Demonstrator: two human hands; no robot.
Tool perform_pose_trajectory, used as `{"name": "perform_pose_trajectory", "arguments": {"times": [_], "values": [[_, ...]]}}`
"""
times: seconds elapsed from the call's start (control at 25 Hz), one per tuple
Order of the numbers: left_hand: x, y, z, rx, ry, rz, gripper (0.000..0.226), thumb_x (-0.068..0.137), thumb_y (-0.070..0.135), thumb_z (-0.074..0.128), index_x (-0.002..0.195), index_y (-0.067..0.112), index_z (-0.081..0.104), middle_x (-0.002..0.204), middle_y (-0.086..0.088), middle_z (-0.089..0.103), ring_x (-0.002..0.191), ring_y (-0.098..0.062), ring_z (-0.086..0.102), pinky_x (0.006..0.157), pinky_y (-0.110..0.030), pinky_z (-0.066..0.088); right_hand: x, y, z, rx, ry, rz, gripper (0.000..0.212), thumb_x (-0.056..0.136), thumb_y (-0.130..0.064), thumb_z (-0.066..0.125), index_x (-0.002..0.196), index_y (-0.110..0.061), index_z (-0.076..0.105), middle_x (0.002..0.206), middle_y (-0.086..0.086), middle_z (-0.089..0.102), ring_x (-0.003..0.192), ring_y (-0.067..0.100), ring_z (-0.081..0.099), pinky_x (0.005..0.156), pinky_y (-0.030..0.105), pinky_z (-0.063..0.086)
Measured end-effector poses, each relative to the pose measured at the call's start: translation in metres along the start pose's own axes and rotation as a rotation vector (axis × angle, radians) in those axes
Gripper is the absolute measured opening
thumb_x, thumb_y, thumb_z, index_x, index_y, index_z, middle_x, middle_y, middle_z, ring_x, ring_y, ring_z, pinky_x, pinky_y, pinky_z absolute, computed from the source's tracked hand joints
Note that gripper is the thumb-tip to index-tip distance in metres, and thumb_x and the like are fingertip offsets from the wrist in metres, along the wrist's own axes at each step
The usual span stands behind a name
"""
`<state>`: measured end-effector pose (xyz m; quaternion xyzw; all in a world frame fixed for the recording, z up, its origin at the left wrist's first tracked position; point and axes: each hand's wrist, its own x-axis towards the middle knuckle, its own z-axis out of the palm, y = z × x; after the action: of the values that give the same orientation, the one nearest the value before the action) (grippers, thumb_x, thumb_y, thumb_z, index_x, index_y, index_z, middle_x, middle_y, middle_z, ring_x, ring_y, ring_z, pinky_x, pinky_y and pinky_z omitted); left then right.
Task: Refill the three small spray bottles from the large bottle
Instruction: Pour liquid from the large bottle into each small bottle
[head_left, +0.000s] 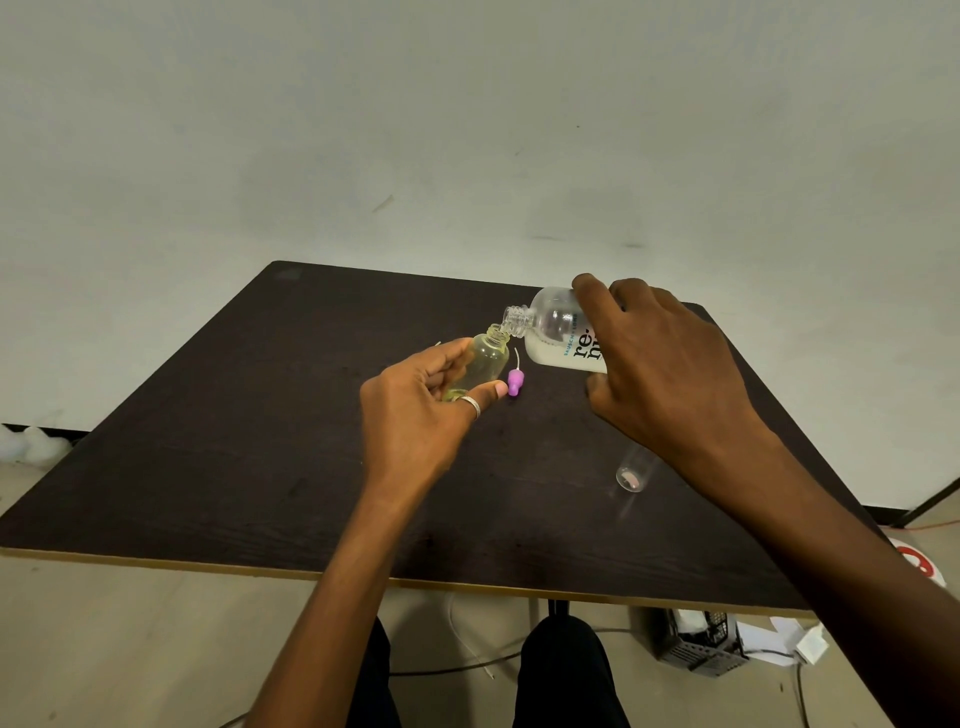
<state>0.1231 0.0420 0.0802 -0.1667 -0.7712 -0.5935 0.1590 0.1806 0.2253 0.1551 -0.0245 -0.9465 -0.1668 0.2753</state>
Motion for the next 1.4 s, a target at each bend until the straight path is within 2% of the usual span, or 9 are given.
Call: {"name": "perform_pose_trajectory", "arguments": {"times": [0.12,0.36,0.52,0.76,0.96,1.2,1.4], "values": [[-0.0002,0.0003,-0.0004,-0.01,0.002,0.004,0.058,0.07,0.027,0.088,0.124,0.021,0.068,0.11,0.014,0.067,0.082,0.026,0.056,0.076,0.001,0.045,0.0005,-0.0003,-0.0006,0.0,0.0,0.0,0.069,0.07,-0.02,0.07,0.132,-0.02,0.038,0.105,0.008,0.058,0.091,0.029,0.058,0.06,0.03,0.032],[-0.0006,0.0023,-0.0009,-0.034,-0.011,0.011,0.056,0.071,0.024,0.087,0.123,0.021,0.067,0.102,0.023,0.061,0.084,0.029,0.055,0.074,0.002,0.044,0.001,-0.0003,-0.0016,0.001,-0.009,-0.001,0.07,0.07,-0.021,0.071,0.131,-0.02,0.037,0.105,0.009,0.058,0.091,0.029,0.058,0.06,0.031,0.033],[-0.0009,0.003,-0.0006,-0.041,-0.012,0.022,0.056,0.071,0.023,0.087,0.122,0.027,0.064,0.102,0.023,0.06,0.084,0.03,0.055,0.075,0.002,0.043,0.0008,-0.0003,-0.0021,0.001,-0.005,-0.003,0.069,0.069,-0.02,0.07,0.13,-0.019,0.039,0.102,0.008,0.057,0.088,0.029,0.057,0.06,0.031,0.032],[0.0,0.0003,0.0008,-0.057,-0.011,0.014,0.057,0.071,0.021,0.088,0.124,0.019,0.067,0.103,0.02,0.062,0.085,0.028,0.056,0.076,0.0,0.045,0.0019,0.0,-0.0025,-0.006,-0.003,-0.007,0.069,0.069,-0.021,0.071,0.131,-0.019,0.039,0.104,0.009,0.058,0.09,0.029,0.057,0.061,0.03,0.031],[0.0008,-0.0004,0.0002,-0.047,-0.013,0.015,0.056,0.072,0.023,0.087,0.124,0.021,0.066,0.104,0.02,0.061,0.084,0.03,0.055,0.075,0.002,0.044,0.0026,-0.0003,-0.0016,-0.006,-0.006,-0.007,0.07,0.069,-0.02,0.07,0.131,-0.019,0.038,0.104,0.008,0.057,0.09,0.029,0.057,0.061,0.031,0.032],[0.0005,0.0003,-0.0006,-0.022,0.002,0.014,0.056,0.07,0.029,0.087,0.123,0.023,0.068,0.102,0.023,0.063,0.084,0.024,0.058,0.077,-0.001,0.046,0.0018,-0.0004,-0.0021,-0.011,0.001,-0.007,0.07,0.069,-0.02,0.07,0.131,-0.019,0.039,0.104,0.008,0.058,0.091,0.029,0.058,0.061,0.03,0.031],[0.0005,0.0012,0.0001,-0.033,0.004,0.012,0.056,0.071,0.026,0.087,0.123,0.021,0.068,0.103,0.021,0.064,0.086,0.025,0.059,0.076,0.0,0.046,0.0029,0.0001,-0.0032,-0.011,0.003,-0.007,0.07,0.069,-0.02,0.069,0.131,-0.02,0.038,0.104,0.008,0.057,0.091,0.029,0.057,0.061,0.03,0.032]]}}
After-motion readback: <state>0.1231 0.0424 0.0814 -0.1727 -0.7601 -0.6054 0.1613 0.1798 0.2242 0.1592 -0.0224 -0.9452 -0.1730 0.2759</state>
